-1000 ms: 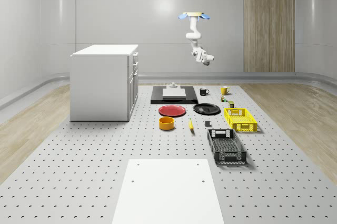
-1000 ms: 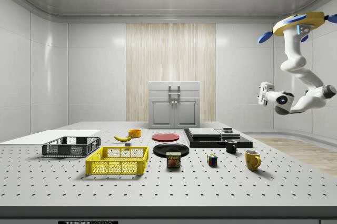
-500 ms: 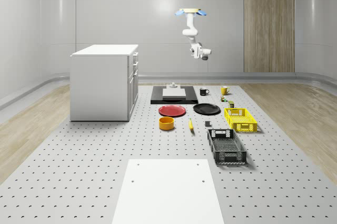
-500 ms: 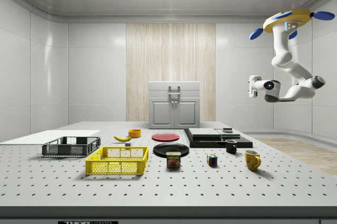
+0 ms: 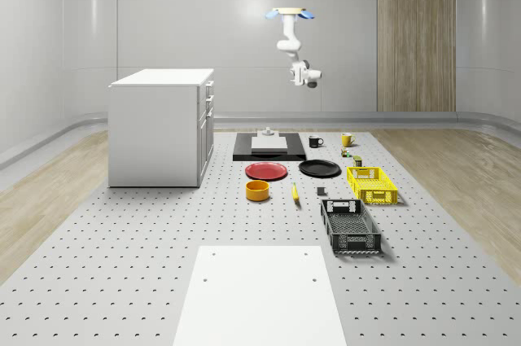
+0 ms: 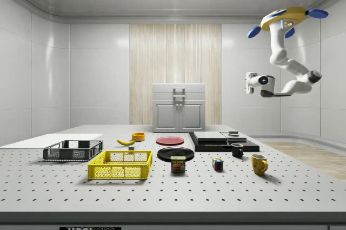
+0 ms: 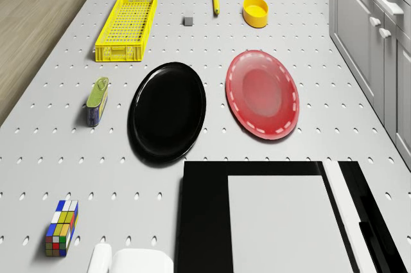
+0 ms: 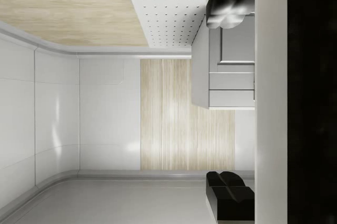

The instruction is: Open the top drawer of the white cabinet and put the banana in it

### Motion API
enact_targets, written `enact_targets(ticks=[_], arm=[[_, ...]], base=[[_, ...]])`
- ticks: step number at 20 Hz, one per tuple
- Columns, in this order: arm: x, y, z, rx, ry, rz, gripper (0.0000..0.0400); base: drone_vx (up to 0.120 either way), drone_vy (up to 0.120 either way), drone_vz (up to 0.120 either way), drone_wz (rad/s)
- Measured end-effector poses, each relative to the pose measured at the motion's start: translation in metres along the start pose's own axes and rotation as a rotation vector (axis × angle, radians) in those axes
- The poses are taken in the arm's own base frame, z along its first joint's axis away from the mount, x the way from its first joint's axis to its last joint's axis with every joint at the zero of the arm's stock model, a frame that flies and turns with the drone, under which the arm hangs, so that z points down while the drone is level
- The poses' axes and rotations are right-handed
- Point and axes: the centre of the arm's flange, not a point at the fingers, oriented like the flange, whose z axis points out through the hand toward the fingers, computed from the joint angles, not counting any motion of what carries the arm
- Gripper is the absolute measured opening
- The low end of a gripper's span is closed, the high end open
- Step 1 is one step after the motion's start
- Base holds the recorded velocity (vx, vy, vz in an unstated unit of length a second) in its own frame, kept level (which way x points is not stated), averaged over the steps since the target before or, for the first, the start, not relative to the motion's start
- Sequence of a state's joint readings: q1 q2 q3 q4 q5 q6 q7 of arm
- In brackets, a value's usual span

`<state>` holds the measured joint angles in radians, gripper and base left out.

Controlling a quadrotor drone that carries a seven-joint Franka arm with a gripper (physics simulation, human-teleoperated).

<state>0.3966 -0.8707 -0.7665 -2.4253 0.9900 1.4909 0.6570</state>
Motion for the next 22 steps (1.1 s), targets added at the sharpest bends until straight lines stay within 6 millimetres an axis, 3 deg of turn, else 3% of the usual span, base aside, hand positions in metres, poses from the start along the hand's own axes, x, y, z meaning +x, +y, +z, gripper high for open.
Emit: enact_targets(ticks=[2, 22], arm=[[0.0001, 0.0001, 0.0000, 0.001, -0.001, 0.000, 0.0400], [0.0004, 0.0004, -0.0001, 0.004, -0.004, 0.000, 0.0400]], base=[[0.020, -0.120, 0.000, 0.000], [0.120, -0.120, 0.000, 0.000]])
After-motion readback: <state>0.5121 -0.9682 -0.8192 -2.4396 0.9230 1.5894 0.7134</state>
